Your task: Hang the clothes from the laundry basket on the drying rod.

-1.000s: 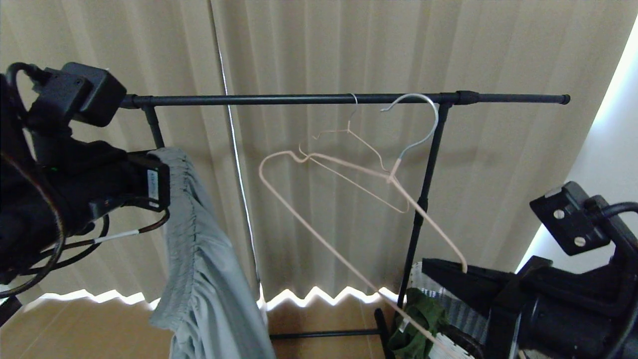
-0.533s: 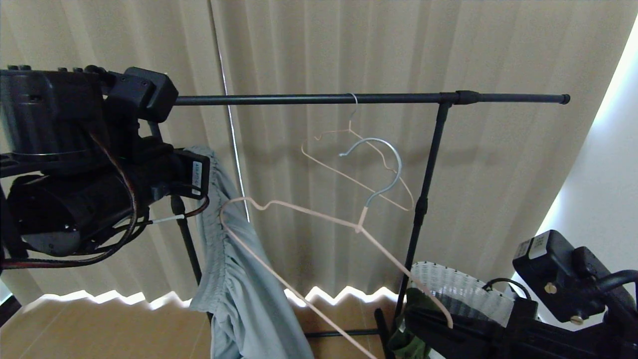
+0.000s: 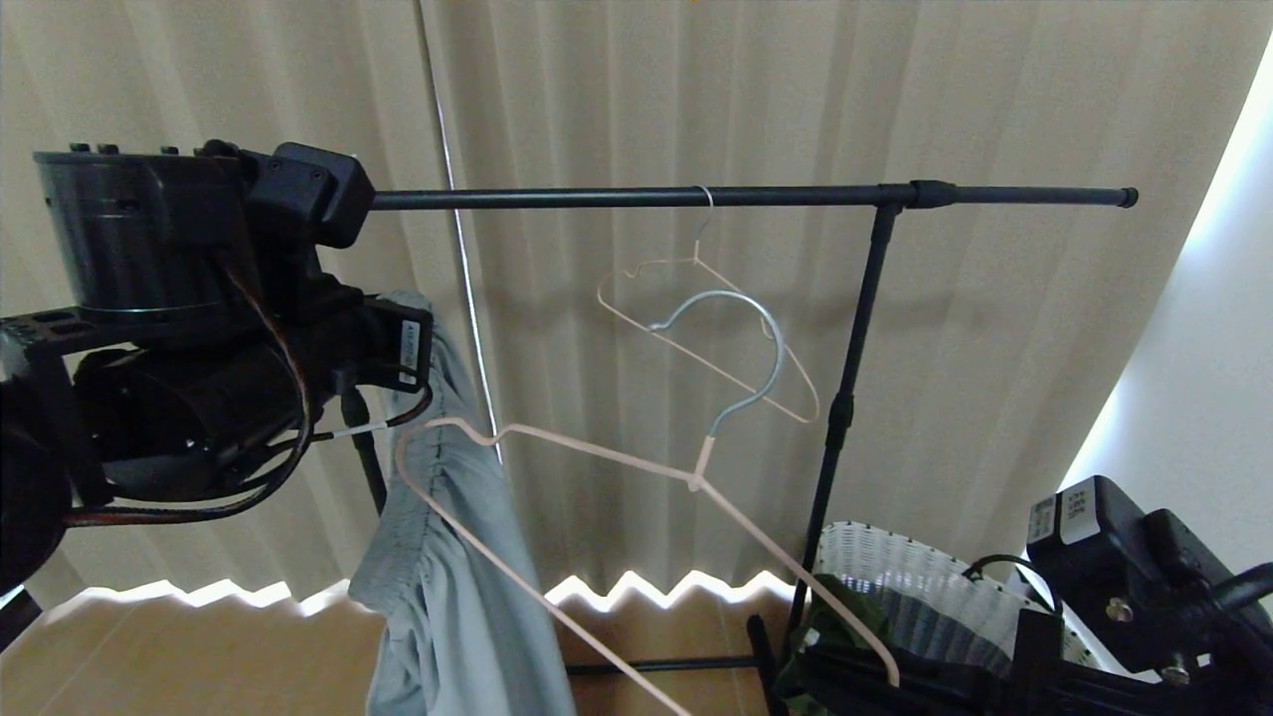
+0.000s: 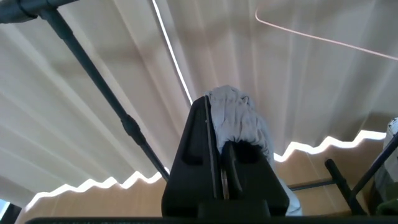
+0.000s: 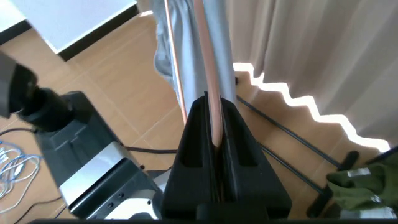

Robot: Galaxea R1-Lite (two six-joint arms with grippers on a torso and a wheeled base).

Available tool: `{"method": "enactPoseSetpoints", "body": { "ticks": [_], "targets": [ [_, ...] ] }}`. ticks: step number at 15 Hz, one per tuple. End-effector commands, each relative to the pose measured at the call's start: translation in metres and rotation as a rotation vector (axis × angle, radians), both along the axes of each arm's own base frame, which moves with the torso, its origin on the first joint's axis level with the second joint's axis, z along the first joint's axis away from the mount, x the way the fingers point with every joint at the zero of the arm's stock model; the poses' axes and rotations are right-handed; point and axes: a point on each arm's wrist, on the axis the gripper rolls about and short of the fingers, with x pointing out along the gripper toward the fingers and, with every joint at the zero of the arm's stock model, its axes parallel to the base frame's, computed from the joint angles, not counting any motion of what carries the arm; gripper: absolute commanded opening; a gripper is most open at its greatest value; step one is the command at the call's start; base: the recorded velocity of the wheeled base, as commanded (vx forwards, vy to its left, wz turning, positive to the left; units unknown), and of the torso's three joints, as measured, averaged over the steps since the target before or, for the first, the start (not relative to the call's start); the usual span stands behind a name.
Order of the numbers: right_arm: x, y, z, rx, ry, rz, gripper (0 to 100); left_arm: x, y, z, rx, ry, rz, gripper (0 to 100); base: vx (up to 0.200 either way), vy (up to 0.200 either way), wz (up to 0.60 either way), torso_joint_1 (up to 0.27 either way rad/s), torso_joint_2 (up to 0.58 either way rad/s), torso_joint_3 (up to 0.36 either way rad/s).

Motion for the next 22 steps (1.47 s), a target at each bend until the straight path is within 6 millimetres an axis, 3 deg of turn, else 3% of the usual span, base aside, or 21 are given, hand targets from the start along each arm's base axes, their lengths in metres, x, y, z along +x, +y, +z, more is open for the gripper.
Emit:
{"method": "enactPoseSetpoints", "body": {
  "ticks": [1,9,15,22],
  "targets": [
    [0.0,0.001,0.0,0.001,0.001,0.004,0,0.002,-0.001,-0.002,0.004,0.005,0.01,0,0.0,0.0,0.0,0.0,0.0,0.0],
    [0.01,0.016,-0.007,-0.04,-0.03,0.006,0,0.001,0.001,-0.003,0.035,0.005,0.031,0,0.0,0.0,0.0,0.0,0.0,0.0],
    [0.041,-0.001,-0.006,-0.067,-0.045,-0.153,0,-0.004,0.006,-0.001,0.121,0.004,0.065,0,0.0,0.0,0.0,0.0,0.0,0.0],
    [0.043,0.01,-0.003,-0.05,-0.05,-0.125,0,-0.009,-0.001,-0.007,0.136,0.018,0.032,0,0.0,0.0,0.0,0.0,0.0,0.0]
  ]
}}
